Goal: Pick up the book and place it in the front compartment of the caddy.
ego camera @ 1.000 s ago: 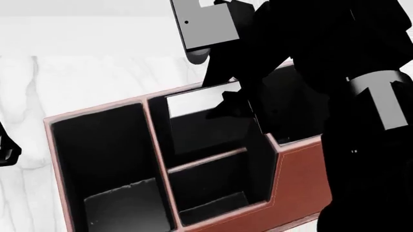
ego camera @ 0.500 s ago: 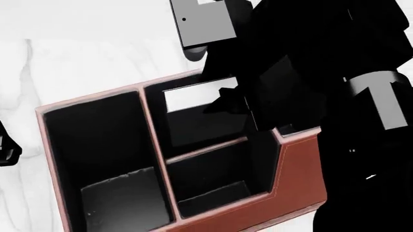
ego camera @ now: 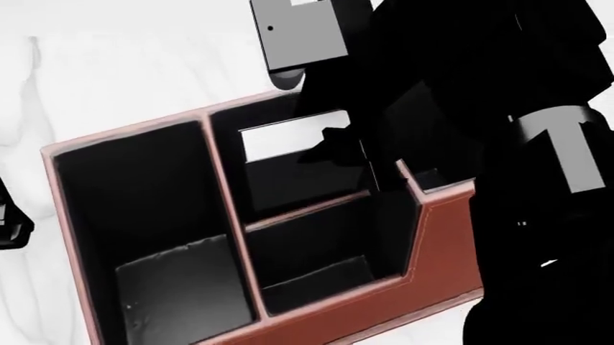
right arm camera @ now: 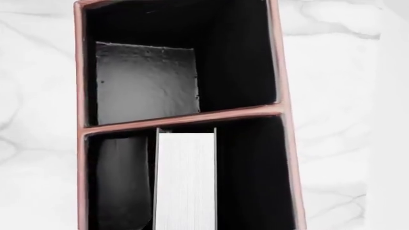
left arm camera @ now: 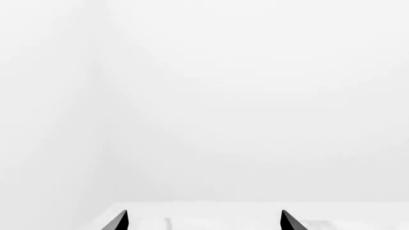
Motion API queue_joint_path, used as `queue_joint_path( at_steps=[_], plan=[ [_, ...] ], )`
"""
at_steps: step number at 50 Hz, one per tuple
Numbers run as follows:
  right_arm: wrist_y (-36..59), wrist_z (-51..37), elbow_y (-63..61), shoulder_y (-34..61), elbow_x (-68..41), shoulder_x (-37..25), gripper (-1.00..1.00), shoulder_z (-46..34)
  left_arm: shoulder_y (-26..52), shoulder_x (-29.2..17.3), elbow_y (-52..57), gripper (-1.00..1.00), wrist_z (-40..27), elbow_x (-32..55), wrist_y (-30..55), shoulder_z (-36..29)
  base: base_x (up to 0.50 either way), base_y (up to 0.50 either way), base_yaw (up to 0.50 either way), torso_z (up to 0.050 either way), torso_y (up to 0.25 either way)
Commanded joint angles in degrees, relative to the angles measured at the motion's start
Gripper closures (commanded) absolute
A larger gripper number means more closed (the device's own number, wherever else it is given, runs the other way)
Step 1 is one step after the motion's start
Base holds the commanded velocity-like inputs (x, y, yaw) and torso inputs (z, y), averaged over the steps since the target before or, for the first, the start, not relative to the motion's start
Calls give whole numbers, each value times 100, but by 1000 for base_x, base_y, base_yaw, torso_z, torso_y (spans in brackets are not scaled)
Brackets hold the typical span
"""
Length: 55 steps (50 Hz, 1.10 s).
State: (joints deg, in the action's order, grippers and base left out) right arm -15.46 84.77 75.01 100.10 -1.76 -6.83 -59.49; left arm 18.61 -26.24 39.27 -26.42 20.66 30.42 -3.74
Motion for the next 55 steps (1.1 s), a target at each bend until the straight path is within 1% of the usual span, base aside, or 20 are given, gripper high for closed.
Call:
queue_joint_path(
  at_steps=[1, 31, 37, 40, 55],
  plan=[
    [-74, -20, -4, 37, 137, 92, 100, 374, -8, 91, 25, -100, 130, 6, -20, 147, 0, 0, 0, 0, -82],
    [-26, -11, -4, -23, 128, 103, 100, 338, -14, 82, -7, -100, 125, 94, -69, 167, 0, 0, 0, 0, 1],
    [-31, -38, -4, -29, 139, 105, 100, 328, -29, 33, -9, -100, 122, -58, -113, 36, 0, 0, 0, 0, -42],
    [-26, -71, -4, -35, 147, 102, 100, 323, -44, 94, -36, -100, 125, 113, -125, 170, 0, 0, 0, 0, -167],
    [4, -36, -4, -48, 138, 98, 100, 317, -37, 78, -22, -100, 95, 119, -133, 170, 0, 0, 0, 0, 0]
  ],
)
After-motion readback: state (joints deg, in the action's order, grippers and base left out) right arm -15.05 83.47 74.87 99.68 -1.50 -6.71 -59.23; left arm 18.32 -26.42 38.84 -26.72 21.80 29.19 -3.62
